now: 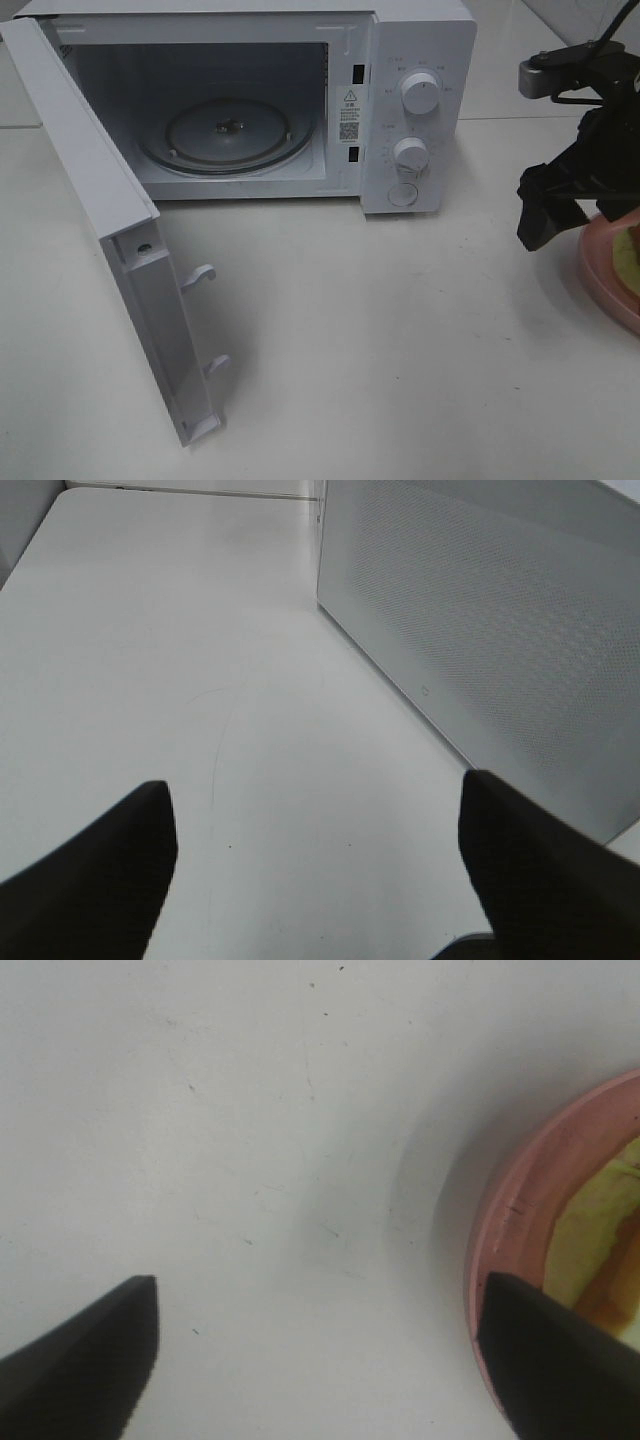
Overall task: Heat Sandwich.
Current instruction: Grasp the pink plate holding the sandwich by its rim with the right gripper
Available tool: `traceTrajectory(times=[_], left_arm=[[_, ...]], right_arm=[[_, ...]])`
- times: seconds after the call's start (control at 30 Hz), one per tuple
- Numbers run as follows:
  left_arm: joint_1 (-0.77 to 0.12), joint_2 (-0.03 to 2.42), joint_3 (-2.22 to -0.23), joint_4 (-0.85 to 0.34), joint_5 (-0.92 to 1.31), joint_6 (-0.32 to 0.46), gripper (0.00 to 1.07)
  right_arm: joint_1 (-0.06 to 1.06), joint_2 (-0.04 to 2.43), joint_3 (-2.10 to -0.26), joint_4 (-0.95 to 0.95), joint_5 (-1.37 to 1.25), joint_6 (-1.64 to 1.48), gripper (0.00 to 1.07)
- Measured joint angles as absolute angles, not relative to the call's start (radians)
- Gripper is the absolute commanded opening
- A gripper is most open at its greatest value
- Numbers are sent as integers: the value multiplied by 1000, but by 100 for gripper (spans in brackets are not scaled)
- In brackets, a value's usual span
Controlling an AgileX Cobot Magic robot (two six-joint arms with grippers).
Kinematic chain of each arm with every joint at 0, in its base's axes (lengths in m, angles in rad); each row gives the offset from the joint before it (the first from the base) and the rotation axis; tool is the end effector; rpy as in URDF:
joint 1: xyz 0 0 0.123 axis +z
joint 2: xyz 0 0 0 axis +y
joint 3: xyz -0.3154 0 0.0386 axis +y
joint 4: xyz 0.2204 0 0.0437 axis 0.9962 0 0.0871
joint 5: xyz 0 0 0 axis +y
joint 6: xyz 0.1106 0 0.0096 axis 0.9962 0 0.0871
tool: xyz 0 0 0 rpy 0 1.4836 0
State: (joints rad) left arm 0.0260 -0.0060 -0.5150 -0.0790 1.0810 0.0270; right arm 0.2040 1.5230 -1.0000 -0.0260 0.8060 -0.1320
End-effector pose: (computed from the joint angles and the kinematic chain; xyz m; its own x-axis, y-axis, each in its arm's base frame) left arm -0.0474 -0.0090 0.2569 -0.4544 -0.0220 -0.8905 0.0314 0.9987 -0.0407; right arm 0.2668 0.0531 0.2626 -0.8869 -0.3361 -0.3170 -0.3329 0.9407 -0.0659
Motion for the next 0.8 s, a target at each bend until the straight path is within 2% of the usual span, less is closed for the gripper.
traceTrajectory(times=[0.13, 0.33, 0.8], left_arm=[[26, -6, -515, -79, 1081, 27, 74], [26, -6, -515, -79, 1081, 27, 74], [26, -6, -515, -79, 1081, 27, 74]], right_arm=[[204, 1523, -1000, -27, 808, -139, 99], [170, 1539, -1000, -24, 809, -136, 84], [76, 1655, -1000, -28, 783, -112, 84]])
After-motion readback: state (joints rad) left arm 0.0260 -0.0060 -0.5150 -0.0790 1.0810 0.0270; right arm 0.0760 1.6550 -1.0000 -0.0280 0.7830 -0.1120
